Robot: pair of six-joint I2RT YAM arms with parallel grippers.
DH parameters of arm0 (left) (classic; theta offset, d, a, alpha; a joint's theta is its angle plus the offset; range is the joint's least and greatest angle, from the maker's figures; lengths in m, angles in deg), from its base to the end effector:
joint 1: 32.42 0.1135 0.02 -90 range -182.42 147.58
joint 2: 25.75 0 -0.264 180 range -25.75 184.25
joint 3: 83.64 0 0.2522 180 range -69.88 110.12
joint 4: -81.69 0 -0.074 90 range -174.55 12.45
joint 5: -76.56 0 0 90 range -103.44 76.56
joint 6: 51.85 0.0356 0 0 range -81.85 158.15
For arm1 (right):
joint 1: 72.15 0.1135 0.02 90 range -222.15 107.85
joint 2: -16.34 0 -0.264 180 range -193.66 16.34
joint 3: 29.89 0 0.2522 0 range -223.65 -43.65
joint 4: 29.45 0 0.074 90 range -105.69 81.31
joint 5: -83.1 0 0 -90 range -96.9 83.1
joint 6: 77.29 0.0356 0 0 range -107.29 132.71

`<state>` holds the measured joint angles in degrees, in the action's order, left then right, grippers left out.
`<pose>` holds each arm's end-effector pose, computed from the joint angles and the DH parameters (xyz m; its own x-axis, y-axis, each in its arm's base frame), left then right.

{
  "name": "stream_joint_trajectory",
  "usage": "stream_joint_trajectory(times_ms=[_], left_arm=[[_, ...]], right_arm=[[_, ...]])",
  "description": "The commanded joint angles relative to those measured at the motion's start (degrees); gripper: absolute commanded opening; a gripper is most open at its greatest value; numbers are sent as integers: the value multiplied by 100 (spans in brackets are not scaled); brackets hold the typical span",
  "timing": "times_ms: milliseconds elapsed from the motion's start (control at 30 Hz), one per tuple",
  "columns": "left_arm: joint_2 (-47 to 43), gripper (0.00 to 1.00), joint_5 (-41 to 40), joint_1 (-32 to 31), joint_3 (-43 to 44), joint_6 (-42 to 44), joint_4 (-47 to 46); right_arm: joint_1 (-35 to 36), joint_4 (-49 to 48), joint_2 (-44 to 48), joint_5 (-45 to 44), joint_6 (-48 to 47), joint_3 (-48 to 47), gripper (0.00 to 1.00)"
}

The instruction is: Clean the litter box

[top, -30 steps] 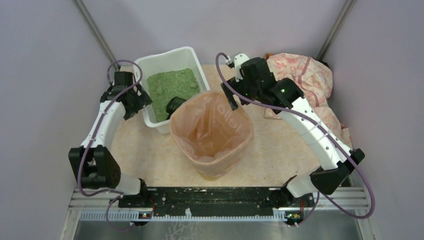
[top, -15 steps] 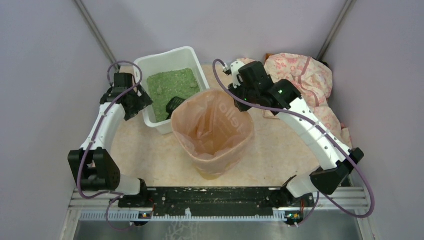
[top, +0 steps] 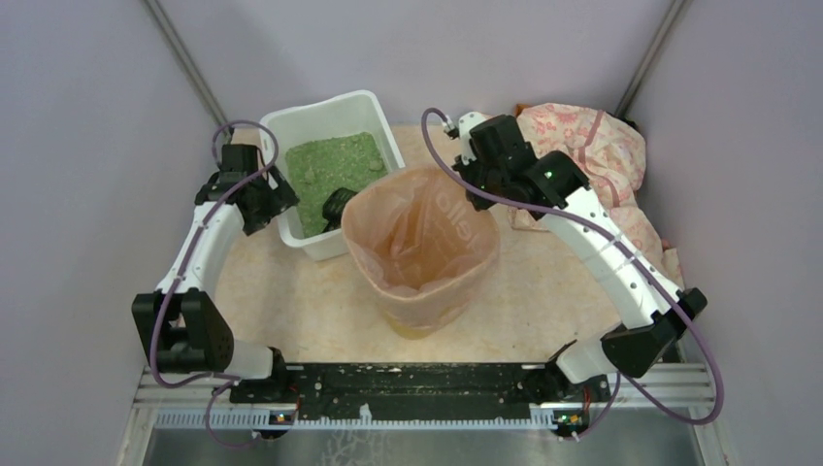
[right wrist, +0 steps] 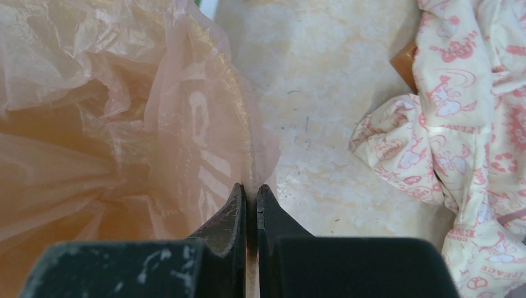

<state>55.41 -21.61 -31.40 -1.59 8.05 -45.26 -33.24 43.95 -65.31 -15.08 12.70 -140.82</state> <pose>0.2985 0.0104 0.2920 -0.6306 -0.5077 -0.5870 -0.4866 0.8478 -0.2106 0.2211 0.1720 0.4220 -0.5416 -0.4374 -0.7179 -0.5423 0.8343 -0.0992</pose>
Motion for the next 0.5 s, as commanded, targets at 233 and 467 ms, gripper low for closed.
stream_joint_trajectory(times_ms=[233,467], left_arm=[[-270,99,324,28,-13,206,-219],[-276,99,588,12,18,232,-254]], right_arm=[[-1705,-172,448,-724,-525,82,0],[-2364,-537,167,-653,-310,209,0]])
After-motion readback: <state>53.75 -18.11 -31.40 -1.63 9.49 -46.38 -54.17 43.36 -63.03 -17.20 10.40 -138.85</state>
